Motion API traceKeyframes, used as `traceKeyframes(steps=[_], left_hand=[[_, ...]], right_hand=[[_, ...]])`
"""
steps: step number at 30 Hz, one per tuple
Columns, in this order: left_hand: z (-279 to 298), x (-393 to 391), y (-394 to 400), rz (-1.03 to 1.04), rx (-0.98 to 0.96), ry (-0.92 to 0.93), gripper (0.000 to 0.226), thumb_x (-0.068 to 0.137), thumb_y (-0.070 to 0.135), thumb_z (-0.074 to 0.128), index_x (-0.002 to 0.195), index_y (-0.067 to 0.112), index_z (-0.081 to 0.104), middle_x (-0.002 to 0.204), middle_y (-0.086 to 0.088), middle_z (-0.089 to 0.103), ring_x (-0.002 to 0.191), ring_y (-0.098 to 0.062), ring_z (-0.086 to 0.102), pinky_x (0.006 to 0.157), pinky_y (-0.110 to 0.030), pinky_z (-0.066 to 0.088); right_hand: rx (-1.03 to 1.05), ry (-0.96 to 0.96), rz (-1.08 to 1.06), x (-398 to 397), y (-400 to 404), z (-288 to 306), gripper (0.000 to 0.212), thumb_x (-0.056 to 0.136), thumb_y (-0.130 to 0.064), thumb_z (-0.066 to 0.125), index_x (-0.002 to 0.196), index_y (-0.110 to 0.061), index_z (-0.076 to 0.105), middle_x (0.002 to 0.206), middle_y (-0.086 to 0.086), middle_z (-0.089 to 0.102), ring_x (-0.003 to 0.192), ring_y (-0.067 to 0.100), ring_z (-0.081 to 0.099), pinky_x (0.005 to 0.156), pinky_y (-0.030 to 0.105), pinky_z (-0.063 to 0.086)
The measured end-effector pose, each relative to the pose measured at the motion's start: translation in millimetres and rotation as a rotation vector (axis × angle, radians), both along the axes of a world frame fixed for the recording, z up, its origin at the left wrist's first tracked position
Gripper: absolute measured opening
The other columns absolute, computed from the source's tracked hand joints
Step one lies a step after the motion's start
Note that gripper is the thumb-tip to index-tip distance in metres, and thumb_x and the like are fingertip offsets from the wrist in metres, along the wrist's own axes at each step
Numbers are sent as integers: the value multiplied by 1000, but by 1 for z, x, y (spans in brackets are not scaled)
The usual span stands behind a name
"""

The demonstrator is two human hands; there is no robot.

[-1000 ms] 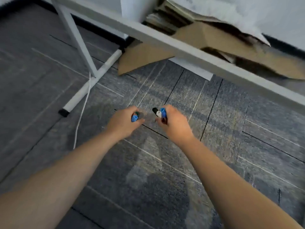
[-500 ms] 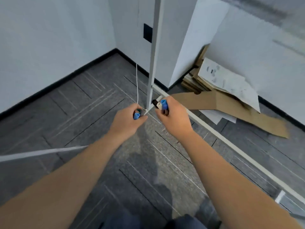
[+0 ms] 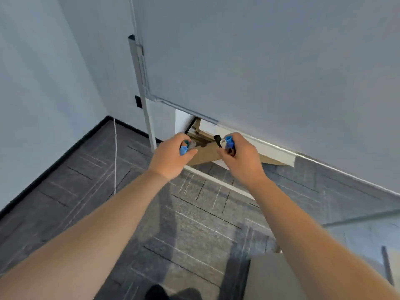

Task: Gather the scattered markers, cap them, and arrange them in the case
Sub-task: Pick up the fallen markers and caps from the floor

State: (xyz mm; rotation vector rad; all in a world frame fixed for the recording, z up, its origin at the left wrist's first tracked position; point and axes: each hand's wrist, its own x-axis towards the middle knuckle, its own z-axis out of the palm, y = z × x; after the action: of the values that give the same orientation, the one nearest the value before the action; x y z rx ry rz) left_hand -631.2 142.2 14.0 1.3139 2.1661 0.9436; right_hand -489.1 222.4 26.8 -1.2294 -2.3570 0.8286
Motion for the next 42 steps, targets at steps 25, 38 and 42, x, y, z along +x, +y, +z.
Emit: traceKeyframes(steps=[25,38,42], left_hand=[[91,513,44,-1348,42,14,23,87,23,61,105,9,57,91,-3,56,80,-19,49,68,-25,36],[55,660,-114,-2010,-10,84,16,89,23,57,101,13,55,87,6,51,80,-13,47,55,-11,30],[36,699,-166,-2111,-17,146,18,89,21,57,103,10,55,91,0,56,81,-16,48,61,-23,35]], right_hand=[[-11,-44,-1460,482,-173,74,10,89,-18,53,89,-10,48,73,6,47,72,25,43,61,30,28],[-147,-140,-2117,541,-389,35,39,89,-16,50,62,-27,23,62,-6,33,56,14,33,48,25,22],[-271,-164,-2172,563,-443,16,24,92,-18,48,73,-19,34,63,-6,35,54,9,32,47,24,22]])
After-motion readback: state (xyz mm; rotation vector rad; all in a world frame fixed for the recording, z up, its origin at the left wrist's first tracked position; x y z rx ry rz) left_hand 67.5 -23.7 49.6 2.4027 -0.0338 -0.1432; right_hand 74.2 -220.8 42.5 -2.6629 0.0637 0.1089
